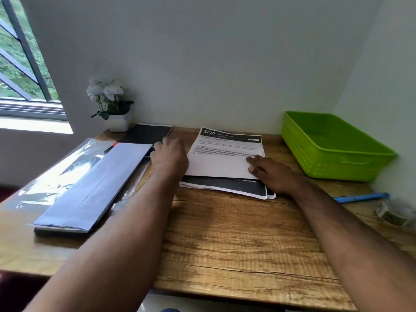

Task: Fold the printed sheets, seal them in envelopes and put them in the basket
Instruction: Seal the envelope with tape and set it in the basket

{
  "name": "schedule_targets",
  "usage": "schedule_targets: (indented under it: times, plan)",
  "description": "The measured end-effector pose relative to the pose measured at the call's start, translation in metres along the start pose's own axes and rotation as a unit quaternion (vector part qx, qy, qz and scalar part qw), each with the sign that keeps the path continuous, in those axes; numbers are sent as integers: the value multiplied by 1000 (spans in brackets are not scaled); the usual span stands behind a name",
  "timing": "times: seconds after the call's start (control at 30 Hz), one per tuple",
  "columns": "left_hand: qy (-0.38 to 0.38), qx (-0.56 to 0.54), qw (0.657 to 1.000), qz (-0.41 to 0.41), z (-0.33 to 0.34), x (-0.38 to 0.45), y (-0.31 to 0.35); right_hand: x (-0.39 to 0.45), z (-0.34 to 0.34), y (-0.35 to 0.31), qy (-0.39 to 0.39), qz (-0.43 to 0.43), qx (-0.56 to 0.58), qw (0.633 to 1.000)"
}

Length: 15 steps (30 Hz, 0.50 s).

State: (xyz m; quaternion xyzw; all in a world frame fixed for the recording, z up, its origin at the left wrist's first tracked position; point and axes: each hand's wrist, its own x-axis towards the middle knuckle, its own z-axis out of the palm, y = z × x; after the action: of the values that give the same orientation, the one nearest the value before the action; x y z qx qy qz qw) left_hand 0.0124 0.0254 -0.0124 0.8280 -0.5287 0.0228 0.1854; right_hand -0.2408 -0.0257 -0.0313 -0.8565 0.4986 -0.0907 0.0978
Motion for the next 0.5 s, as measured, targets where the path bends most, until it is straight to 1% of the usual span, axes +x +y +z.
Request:
schedule_targets:
  times: [0.03,0.1,0.17,0.2,0.23,0.3,0.4,0.5]
  plan:
    - [3,18,1000,26,1,-1,4,0,0,0,-12,7,-24,1000]
    - [-25,-18,997,72,6,-2,13,0,-1,-1,-36,23,-61,997]
    - [-89,-74,990,77,13,-2,17,0,-2,-3,-51,37,-72,995]
    - [-131,-74,986,72,17,-1,18,0,-2,-3,-57,43,-73,995]
    - [-167,-53,982,71,20,-2,18,1,-2,-4,-61,50,-72,994]
    - [-206,6,975,88,25,-1,19,2,-2,-7,-51,55,-75,994]
    - [-237,30,966,98,25,0,20,9,-1,-18,-25,29,-96,995]
    - [-235,44,963,127,26,-1,26,15,4,-22,-69,15,-93,993]
